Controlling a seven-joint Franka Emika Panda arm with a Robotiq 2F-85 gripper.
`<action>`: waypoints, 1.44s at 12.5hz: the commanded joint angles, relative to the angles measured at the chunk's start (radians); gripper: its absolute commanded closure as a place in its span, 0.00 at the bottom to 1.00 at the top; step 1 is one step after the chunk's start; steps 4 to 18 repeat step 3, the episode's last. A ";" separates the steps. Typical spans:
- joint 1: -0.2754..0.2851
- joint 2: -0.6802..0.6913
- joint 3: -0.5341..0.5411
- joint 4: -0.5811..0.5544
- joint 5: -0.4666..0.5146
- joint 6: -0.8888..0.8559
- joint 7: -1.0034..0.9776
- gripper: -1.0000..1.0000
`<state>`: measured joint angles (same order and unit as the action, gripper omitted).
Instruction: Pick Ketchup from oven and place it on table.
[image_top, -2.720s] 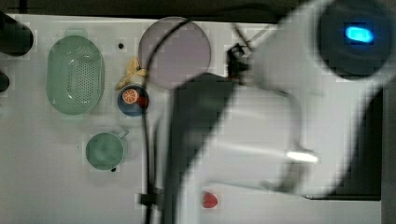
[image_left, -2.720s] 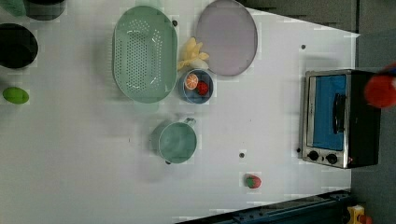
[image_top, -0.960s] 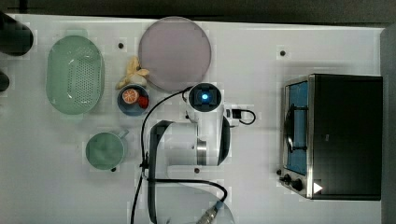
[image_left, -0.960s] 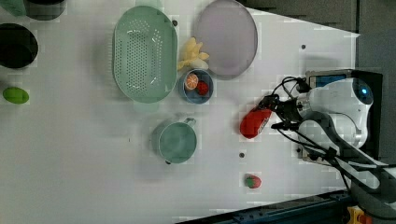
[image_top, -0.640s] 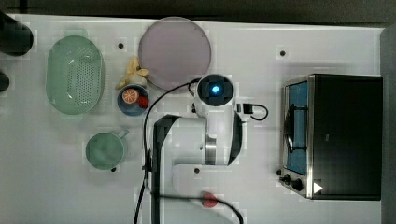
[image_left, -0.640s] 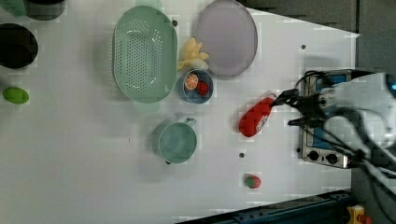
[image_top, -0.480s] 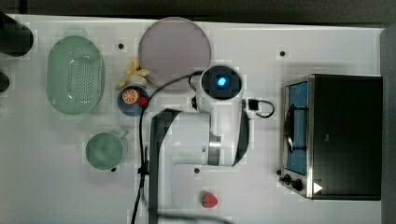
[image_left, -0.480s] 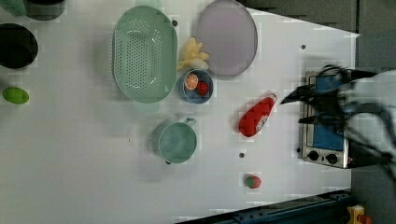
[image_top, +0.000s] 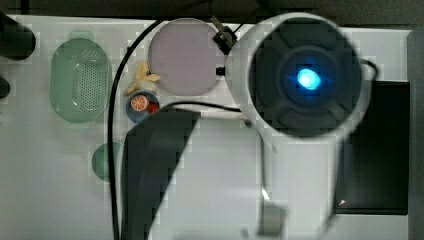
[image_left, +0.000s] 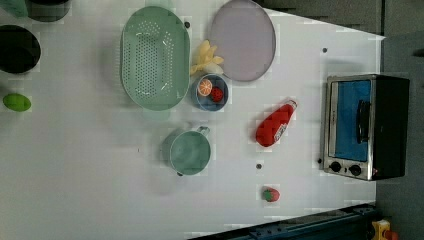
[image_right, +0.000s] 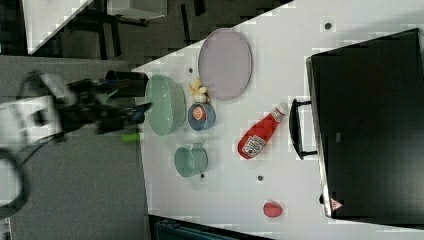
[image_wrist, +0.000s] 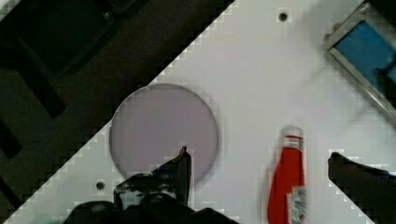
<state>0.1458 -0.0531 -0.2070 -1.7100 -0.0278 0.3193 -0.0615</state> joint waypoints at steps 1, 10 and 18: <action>0.003 0.034 -0.003 0.050 0.018 -0.237 0.034 0.00; 0.003 0.034 -0.003 0.095 0.018 -0.381 0.034 0.00; 0.003 0.034 -0.003 0.095 0.018 -0.381 0.034 0.00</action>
